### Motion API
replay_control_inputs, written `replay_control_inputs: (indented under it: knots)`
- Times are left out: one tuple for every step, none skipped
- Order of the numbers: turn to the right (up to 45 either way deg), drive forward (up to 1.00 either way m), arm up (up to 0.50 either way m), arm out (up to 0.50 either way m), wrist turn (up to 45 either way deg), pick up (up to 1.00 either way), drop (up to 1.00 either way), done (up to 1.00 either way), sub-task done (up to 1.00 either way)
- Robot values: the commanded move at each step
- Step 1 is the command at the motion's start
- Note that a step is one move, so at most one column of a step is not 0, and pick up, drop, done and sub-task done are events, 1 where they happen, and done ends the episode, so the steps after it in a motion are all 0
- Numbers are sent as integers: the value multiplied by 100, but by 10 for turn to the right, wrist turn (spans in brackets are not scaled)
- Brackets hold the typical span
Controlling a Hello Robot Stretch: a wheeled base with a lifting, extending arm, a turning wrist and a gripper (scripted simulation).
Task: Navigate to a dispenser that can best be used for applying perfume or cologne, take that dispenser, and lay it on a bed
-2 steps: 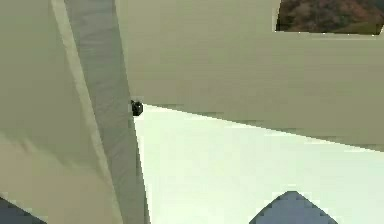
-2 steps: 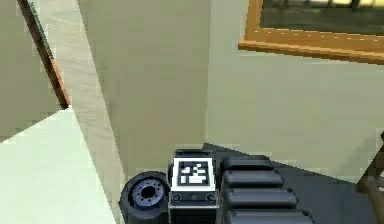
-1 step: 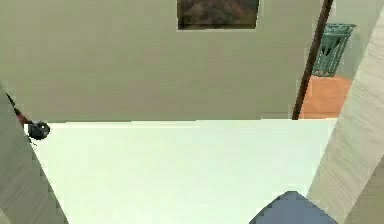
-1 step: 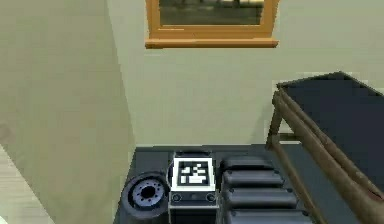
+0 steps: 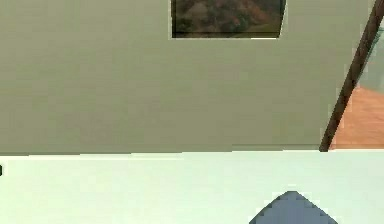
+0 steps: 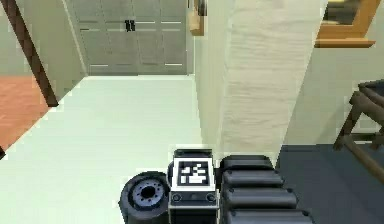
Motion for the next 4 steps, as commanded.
replay_control_inputs:
  knots:
    - [240,0,0,0,0,0,0,0,0]
    - [0,40,0,0,0,0,0,0,0]
    - [360,0,0,0,0,0,0,0,0]
    - [0,100,0,0,0,0,0,0,0]
